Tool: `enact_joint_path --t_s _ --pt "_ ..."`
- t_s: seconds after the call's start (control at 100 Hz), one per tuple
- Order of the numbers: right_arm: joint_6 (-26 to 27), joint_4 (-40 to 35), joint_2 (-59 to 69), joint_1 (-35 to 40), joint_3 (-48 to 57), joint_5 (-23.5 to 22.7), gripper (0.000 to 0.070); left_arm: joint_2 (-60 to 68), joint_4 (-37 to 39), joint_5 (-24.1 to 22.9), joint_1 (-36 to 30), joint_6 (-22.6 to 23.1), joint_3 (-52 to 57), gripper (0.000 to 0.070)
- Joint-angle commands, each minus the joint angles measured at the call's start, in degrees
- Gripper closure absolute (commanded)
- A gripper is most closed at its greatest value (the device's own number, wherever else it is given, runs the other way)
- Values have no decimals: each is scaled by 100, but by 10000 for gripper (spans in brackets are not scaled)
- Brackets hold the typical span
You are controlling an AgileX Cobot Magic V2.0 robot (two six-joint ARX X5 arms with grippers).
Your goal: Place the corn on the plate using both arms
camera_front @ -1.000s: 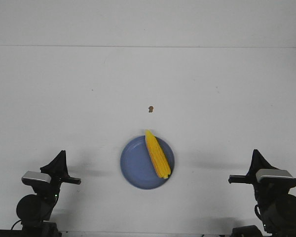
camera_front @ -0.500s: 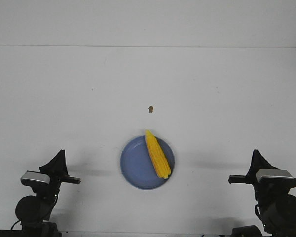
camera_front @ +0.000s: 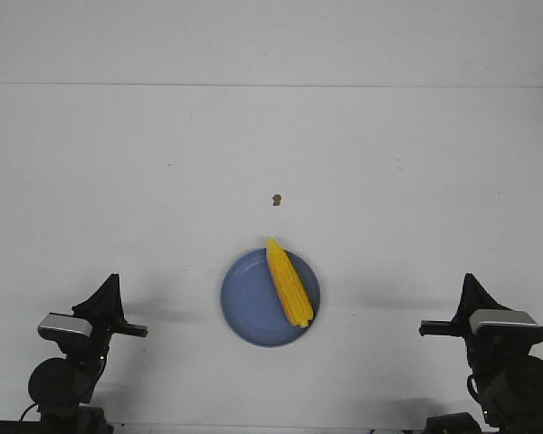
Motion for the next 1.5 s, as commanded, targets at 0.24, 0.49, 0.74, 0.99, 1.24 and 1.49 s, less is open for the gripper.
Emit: enact_joint_path --t_s 0.24,0.49,0.74,0.99,1.24,1.49 --pt "-7 463 -278 -308 -264 -39 691 -13 52 -13 0 70 -114 685" --pt "-20 1580 -1064 -651 -1342 -433 691 -13 55 -13 0 70 -114 685" --pt "-46 2081 -1480 -675 -2175 -483 691 -13 55 -13 0 70 -114 685" --pt "-61 2616 -1480 -675 -2752 -627 691 -11 35 -13 0 72 -114 685" --pt "-39 3165 -1480 -662 -3250 -728 691 -11 15 -13 0 70 -114 685" --pt "-39 3447 -1480 -662 -3392 -765 691 -11 17 -13 0 70 -114 685"
